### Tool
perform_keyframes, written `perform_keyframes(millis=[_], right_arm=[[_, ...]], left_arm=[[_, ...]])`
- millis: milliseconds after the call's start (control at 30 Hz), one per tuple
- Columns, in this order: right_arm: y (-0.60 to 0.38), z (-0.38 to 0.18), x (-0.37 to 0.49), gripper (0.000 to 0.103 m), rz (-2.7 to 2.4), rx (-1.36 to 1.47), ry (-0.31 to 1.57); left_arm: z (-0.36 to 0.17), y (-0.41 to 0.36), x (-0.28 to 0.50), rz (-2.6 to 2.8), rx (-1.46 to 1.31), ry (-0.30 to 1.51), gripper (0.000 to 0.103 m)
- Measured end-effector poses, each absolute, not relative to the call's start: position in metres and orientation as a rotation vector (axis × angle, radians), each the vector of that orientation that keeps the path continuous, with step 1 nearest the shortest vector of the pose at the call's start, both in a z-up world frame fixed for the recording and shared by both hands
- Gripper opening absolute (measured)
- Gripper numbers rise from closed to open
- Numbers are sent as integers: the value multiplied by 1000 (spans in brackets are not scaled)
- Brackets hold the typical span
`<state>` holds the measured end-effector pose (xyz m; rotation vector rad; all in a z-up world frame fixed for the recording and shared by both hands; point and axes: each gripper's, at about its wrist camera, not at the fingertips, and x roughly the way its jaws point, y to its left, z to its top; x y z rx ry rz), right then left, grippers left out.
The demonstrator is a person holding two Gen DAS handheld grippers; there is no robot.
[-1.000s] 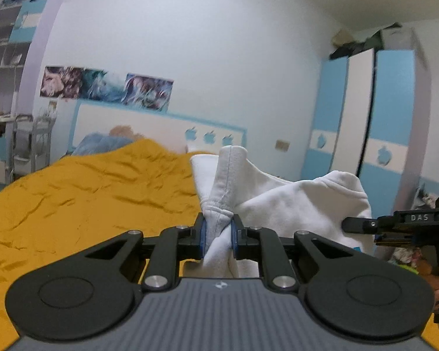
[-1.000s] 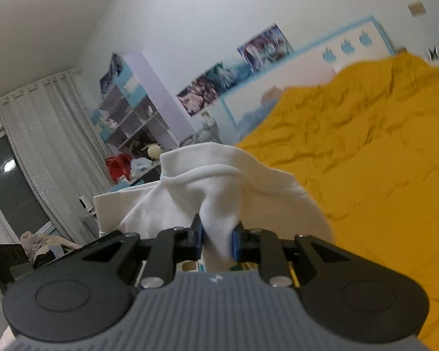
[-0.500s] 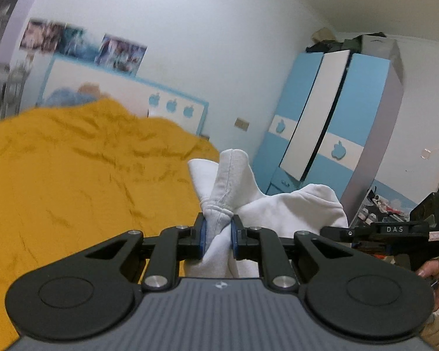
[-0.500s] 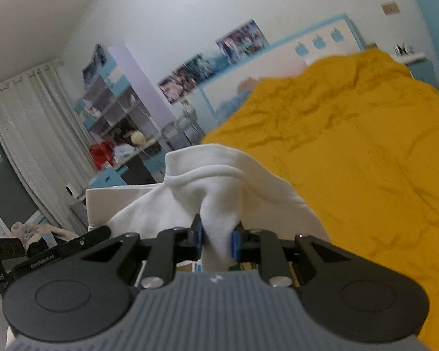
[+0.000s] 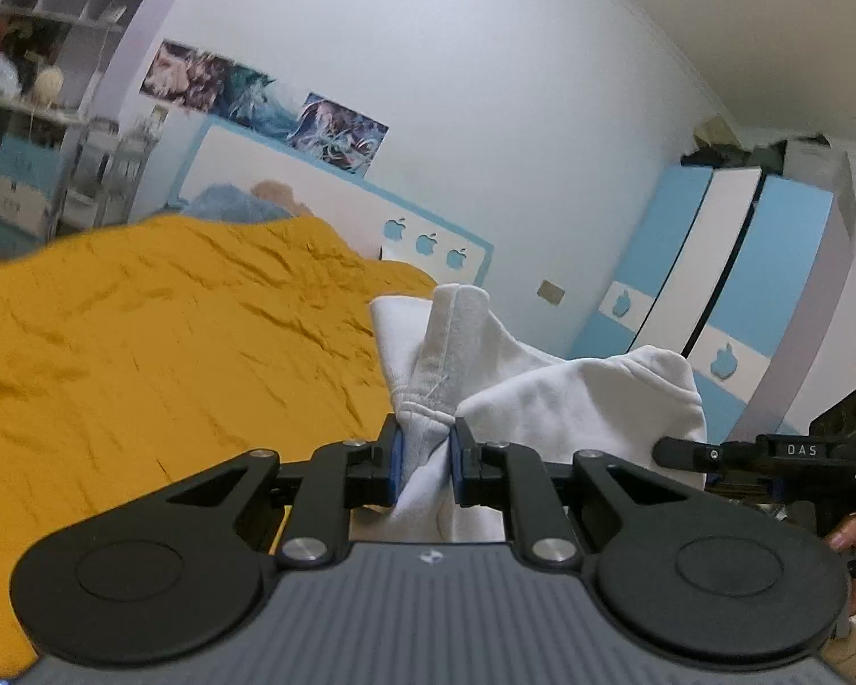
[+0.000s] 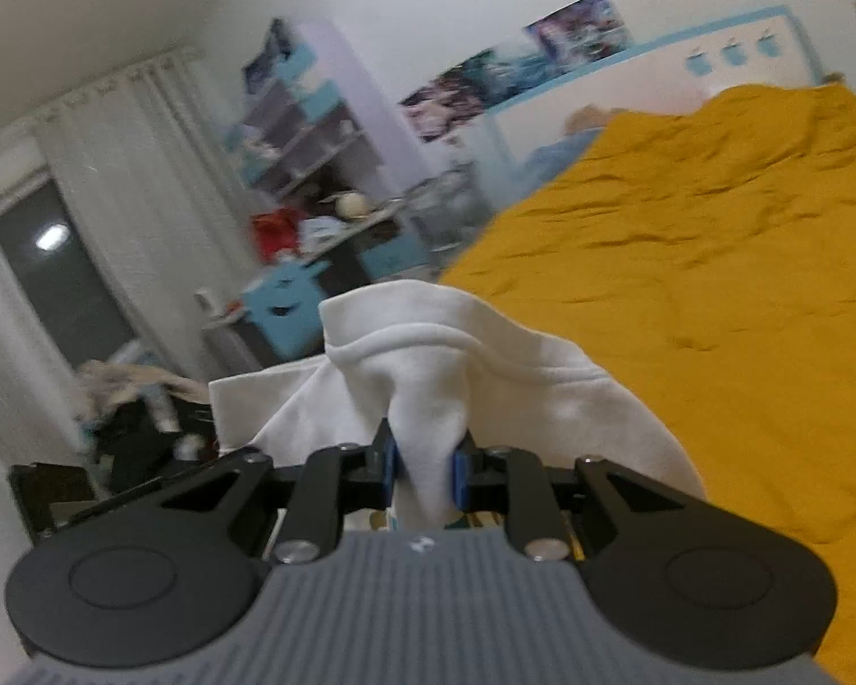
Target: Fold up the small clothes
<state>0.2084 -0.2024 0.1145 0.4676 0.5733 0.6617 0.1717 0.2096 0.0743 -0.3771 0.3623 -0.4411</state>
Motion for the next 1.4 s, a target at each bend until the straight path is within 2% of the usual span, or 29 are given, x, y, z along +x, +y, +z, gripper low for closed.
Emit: perform_keyframes(millis=[133,267,367,533,733,900,933,1000,1033,1067,1100,1233,1267,1400], right_arm=[[-220,101,212,14,621,505,649],[-266,50,232,14,440,581,780],[-304,11,253,14,344,615,839],[-338,-32,290,14,251,632,891],[-351,-95,342,14,152,582,975],[-362,-143,367,15,111,587,1029],[-363,-149,369,16,106,585,1033],[-363,-156,371,26,81,560,1031],[-363,-156,369,38,65,542,1024],[-362,-154,366,47,50,529,1019],[-362,-149,362,49,42,531,1015],[-360,-128,334,62,40,602,984],[-359,-123,323,66,44,622,974],[-352,-109,273,71,76,726,956]], left_arm=[[79,181,200,-490,-290,442,17],[32,112,259,-554,-211,604,17],[1,66,297,-588,-168,660,18],[-29,20,364,-598,-110,775,18],[-88,-14,418,-594,-50,914,19],[-129,-27,436,-558,-9,982,29],[-133,-26,436,-549,-7,985,31],[-136,-24,437,-520,3,977,38],[-134,-20,434,-514,1,972,41],[-130,-18,433,-518,-5,968,50],[-125,-11,428,-527,-11,962,59],[-95,14,405,-529,-1,925,64],[-87,23,395,-530,-10,922,67],[-63,61,361,-556,-93,917,83]])
